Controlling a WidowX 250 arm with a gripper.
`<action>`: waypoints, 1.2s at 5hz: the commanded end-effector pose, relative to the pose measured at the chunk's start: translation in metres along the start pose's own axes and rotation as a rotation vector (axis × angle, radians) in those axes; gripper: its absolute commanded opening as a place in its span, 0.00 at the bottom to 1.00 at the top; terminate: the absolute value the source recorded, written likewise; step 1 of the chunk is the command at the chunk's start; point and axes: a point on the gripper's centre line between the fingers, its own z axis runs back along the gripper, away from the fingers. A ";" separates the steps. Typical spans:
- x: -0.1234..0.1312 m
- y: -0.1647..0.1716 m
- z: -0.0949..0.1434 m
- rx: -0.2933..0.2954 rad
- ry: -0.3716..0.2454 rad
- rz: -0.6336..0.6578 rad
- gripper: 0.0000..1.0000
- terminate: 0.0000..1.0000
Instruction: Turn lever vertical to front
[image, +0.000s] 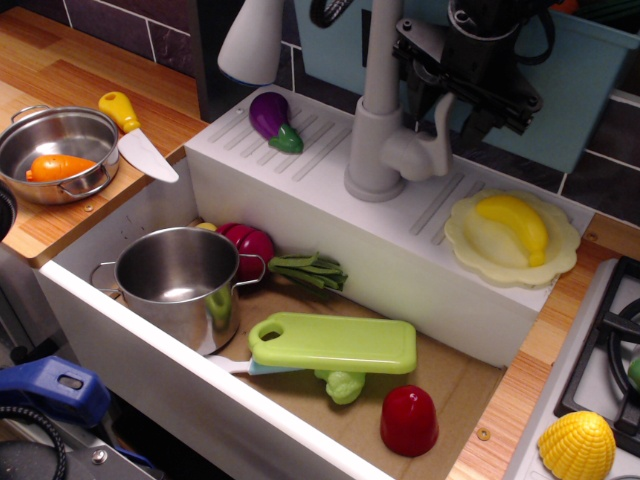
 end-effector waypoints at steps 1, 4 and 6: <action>0.013 0.000 0.020 -0.001 -0.052 0.034 0.00 0.00; -0.019 -0.011 0.008 -0.078 -0.046 0.119 0.00 0.00; -0.049 -0.027 -0.008 -0.116 -0.064 0.170 0.00 0.00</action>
